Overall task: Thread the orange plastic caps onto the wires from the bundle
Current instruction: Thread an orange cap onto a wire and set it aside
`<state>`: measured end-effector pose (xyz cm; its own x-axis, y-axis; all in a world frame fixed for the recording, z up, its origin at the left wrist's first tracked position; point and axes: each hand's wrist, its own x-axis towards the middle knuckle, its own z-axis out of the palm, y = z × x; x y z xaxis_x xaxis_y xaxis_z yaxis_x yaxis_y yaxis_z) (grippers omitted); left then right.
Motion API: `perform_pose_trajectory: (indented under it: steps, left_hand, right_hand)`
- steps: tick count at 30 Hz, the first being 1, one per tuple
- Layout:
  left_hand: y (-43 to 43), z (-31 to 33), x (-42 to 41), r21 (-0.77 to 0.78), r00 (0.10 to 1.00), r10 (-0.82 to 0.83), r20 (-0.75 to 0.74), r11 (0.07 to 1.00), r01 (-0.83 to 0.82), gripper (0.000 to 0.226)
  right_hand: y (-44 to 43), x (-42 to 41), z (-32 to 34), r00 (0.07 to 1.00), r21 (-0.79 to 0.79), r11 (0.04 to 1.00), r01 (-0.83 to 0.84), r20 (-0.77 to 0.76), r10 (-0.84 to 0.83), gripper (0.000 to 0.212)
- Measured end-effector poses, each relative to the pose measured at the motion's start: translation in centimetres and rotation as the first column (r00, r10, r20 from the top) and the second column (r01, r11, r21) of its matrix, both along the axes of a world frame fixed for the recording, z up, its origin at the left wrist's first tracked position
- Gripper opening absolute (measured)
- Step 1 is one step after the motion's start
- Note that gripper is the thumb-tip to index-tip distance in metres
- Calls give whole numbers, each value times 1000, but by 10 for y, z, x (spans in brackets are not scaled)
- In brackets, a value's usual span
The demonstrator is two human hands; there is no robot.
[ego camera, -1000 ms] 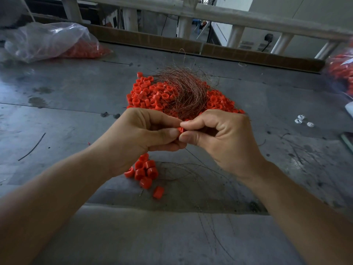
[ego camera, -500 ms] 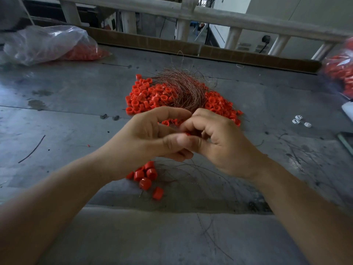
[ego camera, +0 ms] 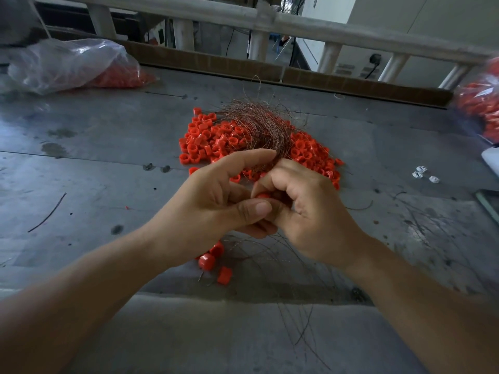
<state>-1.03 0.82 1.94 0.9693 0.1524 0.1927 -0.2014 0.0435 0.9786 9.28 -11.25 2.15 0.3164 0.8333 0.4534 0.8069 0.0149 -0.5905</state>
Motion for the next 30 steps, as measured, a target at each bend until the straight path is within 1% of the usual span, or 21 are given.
perform_pose_trajectory:
  steps: [2,5,7,8,12,15,18,21,24,26,30]
  left_hand:
    - [0,0,0,3,1000,-5,5,1000,5,54]
    - [1,0,1,6,1000,20,4,1000,-20,55]
    - [2,1,2,8,999,36,-1,999,-36,55]
    - [3,1,2,6,999,35,-6,999,-35,56]
    - [8,1,1,-40,999,0,-39,999,-2,64]
    - [12,1,1,-103,999,-13,-52,995,8,53]
    - [13,1,1,-95,998,4,-64,995,-10,50]
    - [13,1,1,-92,998,11,-64,996,-17,50]
    - [14,1,1,-114,998,-16,-67,993,8,48]
    - [14,2,1,-113,997,-33,-75,993,25,51]
    - [13,2,0,-103,996,-59,-74,993,51,47]
  right_hand:
    - [0,0,0,1000,9,1000,-6,-20,6,1]
    - [0,2,1,998,11,1000,-16,-55,17,7]
    - [0,6,2,996,1,999,-41,-74,40,2]
    - [0,8,2,996,6,999,-45,-82,45,4]
    - [-2,11,3,995,43,998,-49,-84,52,16]
    - [-4,12,6,993,54,996,-75,-84,79,27]
    - [-4,13,7,991,38,995,-95,-86,98,34]
    - [-5,14,7,992,23,995,-94,-87,95,31]
    - [-5,14,8,992,36,995,-93,-84,96,26]
    - [-5,14,8,989,31,995,-91,-114,94,23]
    - [-2,13,5,982,5,997,-83,-171,83,19]
